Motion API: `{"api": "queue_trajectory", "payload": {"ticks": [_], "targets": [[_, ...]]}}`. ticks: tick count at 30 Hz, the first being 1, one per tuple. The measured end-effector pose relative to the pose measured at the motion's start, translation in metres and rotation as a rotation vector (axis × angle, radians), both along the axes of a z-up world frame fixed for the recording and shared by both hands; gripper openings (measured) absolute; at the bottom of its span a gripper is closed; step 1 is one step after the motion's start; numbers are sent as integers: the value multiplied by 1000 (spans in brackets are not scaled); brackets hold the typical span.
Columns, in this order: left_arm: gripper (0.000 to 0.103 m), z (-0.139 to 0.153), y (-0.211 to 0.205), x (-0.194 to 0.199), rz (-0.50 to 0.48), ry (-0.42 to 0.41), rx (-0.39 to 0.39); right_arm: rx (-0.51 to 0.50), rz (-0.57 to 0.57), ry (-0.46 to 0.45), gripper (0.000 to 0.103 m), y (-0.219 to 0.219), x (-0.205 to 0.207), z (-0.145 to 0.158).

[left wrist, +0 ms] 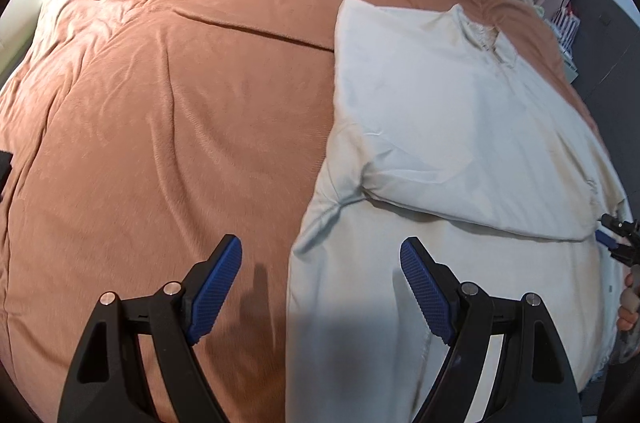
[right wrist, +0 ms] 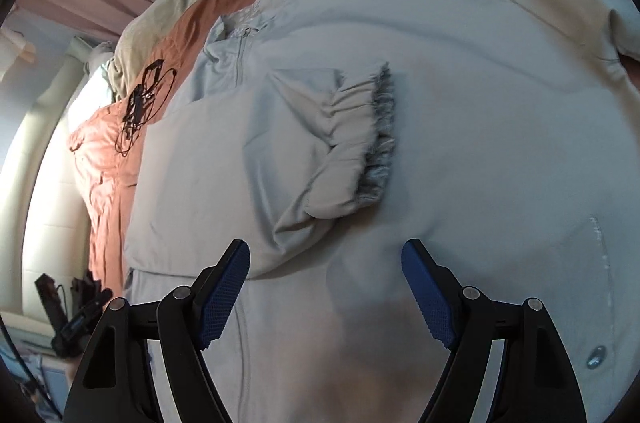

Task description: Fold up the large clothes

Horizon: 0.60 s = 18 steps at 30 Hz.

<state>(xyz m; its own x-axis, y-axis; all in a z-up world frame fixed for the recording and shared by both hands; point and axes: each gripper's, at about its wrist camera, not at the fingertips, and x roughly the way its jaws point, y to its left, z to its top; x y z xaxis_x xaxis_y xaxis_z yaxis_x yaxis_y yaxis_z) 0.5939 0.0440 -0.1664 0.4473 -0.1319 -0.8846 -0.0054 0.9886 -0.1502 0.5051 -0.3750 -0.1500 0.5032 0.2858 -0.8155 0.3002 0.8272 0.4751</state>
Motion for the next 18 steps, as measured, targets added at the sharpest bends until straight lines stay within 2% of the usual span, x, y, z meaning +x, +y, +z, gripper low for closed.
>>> {"api": "queue_trajectory", "payload": {"ticks": [3, 5, 6, 9, 18], "targets": [[78, -10, -4, 14, -25, 21, 30, -15, -8, 18, 55, -2, 12, -9], [70, -17, -6, 24, -40, 40, 48, -17, -7, 21, 30, -6, 22, -15], [68, -20, -7, 29, -44, 45, 53, -7, -7, 21, 26, -9, 26, -18], [58, -27, -8, 41, -49, 51, 71, -16, -10, 9, 21, -15, 36, -19], [57, -31, -8, 53, -35, 36, 84, -95, -23, -6, 19, -18, 75, -17]]}}
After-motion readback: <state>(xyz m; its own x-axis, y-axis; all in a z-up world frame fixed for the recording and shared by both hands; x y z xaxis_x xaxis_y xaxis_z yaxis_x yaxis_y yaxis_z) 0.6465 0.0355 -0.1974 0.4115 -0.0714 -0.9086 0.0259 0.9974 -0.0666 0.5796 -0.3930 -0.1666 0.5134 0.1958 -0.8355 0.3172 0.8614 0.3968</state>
